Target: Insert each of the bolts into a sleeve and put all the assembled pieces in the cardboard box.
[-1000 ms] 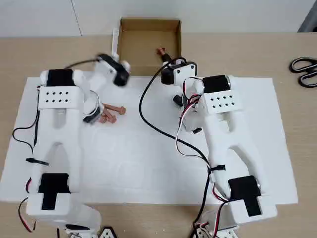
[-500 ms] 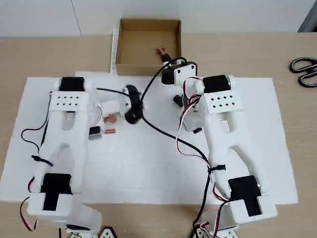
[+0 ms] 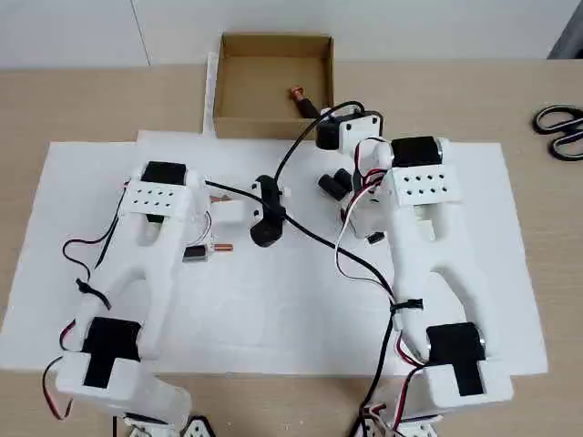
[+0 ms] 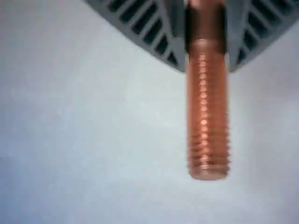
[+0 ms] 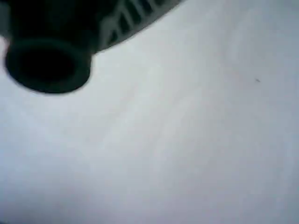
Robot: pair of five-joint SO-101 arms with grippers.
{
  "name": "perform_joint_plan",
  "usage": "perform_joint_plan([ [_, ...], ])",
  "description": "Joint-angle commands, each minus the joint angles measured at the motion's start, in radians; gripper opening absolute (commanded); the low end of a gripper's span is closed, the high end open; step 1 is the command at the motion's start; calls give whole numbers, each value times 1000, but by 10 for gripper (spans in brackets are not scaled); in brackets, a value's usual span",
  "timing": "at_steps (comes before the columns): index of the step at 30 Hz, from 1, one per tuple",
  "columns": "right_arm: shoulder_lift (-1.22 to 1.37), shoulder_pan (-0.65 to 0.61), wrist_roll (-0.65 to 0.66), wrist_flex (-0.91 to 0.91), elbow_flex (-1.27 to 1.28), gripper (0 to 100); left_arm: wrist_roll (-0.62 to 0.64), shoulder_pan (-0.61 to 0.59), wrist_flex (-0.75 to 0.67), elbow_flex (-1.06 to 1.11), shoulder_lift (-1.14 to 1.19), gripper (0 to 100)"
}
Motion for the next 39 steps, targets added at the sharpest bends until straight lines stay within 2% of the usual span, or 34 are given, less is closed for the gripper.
perform_joint_plan([
  [1, -64, 4, -11, -8, -12, 4, -11, 5, -40, 1, -46, 8],
  [7, -64, 2, -11, -8, -12, 4, -9, 5, -46, 24, -46, 12],
  [9, -64, 1, -11, -8, -12, 4, 0, 2, -48, 24, -46, 48],
  [13, -64, -1, -11, -8, -12, 4, 127, -3, -121, 21, -48, 156],
  [19, -64, 2, -11, -4, -12, 4, 169, 0, -146, 18, -57, 164],
  [22, -64, 1, -11, -4, -12, 4, 245, -14, -140, -12, -58, 164],
  [25, -64, -1, -11, -7, -12, 4, 414, -46, -140, -73, -58, 164],
  [29, -64, -1, -11, -12, -12, 4, 756, -87, -74, -191, -58, 164],
  [35, -64, -1, -11, -12, -12, 4, 1290, -72, 262, -486, -58, 164],
  [37, -64, -1, -9, -12, -14, 4, 1386, -74, 295, -559, -60, 163],
  [39, -64, -1, -9, -12, -14, 4, 1401, -77, 295, -588, -95, 163],
])
